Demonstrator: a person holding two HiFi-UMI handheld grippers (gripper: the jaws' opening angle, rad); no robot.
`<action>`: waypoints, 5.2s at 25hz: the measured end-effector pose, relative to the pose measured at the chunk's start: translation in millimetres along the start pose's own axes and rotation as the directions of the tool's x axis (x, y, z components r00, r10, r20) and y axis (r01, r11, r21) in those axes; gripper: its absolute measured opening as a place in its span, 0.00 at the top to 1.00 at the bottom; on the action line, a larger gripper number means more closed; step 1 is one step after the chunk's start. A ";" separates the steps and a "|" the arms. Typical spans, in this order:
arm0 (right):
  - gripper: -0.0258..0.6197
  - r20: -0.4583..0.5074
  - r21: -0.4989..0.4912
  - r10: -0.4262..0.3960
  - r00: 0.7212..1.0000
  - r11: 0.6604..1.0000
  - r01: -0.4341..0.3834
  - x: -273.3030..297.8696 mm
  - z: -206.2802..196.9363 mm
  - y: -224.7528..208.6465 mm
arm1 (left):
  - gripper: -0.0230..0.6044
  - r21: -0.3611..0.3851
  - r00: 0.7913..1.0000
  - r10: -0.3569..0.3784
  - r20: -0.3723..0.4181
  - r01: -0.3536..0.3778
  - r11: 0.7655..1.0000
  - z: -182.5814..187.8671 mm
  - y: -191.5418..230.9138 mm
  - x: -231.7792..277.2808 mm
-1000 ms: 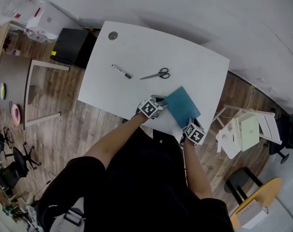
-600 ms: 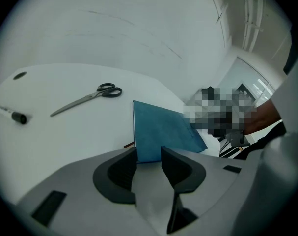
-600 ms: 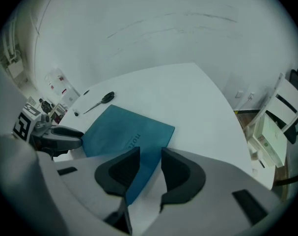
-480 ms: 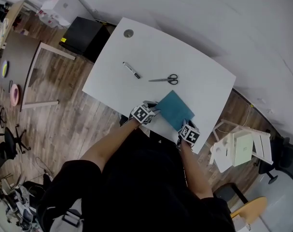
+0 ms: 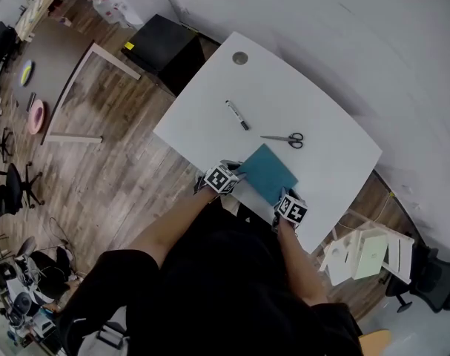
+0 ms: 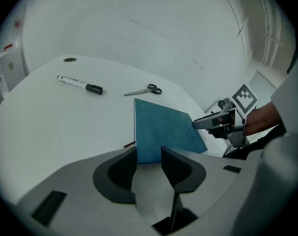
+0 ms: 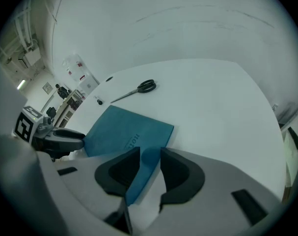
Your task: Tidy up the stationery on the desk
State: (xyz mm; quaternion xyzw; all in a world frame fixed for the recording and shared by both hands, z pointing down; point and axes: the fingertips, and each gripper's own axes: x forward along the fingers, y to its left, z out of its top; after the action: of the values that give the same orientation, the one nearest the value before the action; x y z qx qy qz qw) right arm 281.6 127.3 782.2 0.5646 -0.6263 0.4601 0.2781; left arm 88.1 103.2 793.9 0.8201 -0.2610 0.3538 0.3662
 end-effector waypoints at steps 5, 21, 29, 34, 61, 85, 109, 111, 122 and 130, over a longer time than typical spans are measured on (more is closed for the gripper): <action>0.75 -0.020 -0.058 0.032 0.999 0.998 -0.033 12.7 4.5 43.9 | 0.71 -0.043 0.998 0.037 0.042 -0.035 0.998 -6.8 32.9 -26.9; 0.75 -0.026 -0.130 0.062 0.998 0.989 -0.065 58.5 11.4 187.0 | 0.71 -0.121 0.994 0.059 0.092 -0.048 0.992 -43.6 147.3 -115.1; 0.75 0.060 -0.091 0.043 0.997 0.995 -0.038 79.9 20.6 236.1 | 0.71 -0.117 0.995 0.010 0.095 0.001 0.993 -53.1 189.4 -147.2; 0.75 0.051 -0.118 0.061 0.997 0.992 -0.055 92.3 27.7 261.5 | 0.71 -0.114 0.996 0.019 0.093 -0.008 0.993 -62.8 212.5 -158.7; 0.75 0.011 -0.279 0.187 0.982 0.944 -0.177 152.1 105.2 334.3 | 0.67 -0.129 0.997 -0.050 -0.055 0.042 0.991 -76.2 247.3 -184.8; 0.75 0.118 0.195 -0.060 0.991 0.980 0.036 119.2 48.7 341.6 | 0.66 0.327 0.986 -0.141 -0.086 0.161 0.931 42.3 330.8 -185.0; 0.75 0.091 0.221 -0.001 0.996 0.975 -0.019 166.7 108.3 351.9 | 0.65 0.126 0.959 -0.213 -0.188 0.238 0.963 -21.8 308.8 -184.6; 0.75 0.094 0.224 0.002 0.996 0.974 -0.024 171.5 120.8 353.2 | 0.65 0.104 0.958 -0.221 -0.182 0.242 0.965 -26.4 302.2 -184.3; 0.75 -0.021 -0.054 0.066 0.998 0.996 -0.067 168.8 116.2 368.4 | 0.64 0.021 0.969 -0.208 -0.132 0.213 0.977 -34.0 291.2 -189.7; 0.75 -0.063 -0.024 0.115 0.991 0.993 -0.117 166.9 91.3 384.5 | 0.64 0.037 0.982 -0.118 -0.145 0.125 0.992 -29.5 303.2 -183.4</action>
State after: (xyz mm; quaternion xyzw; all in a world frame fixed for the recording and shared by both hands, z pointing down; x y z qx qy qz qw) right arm -107.7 -52.7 787.6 0.5089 -0.6555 0.4840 0.2776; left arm -244.3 -23.3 792.8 0.8154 -0.1756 0.3942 0.3859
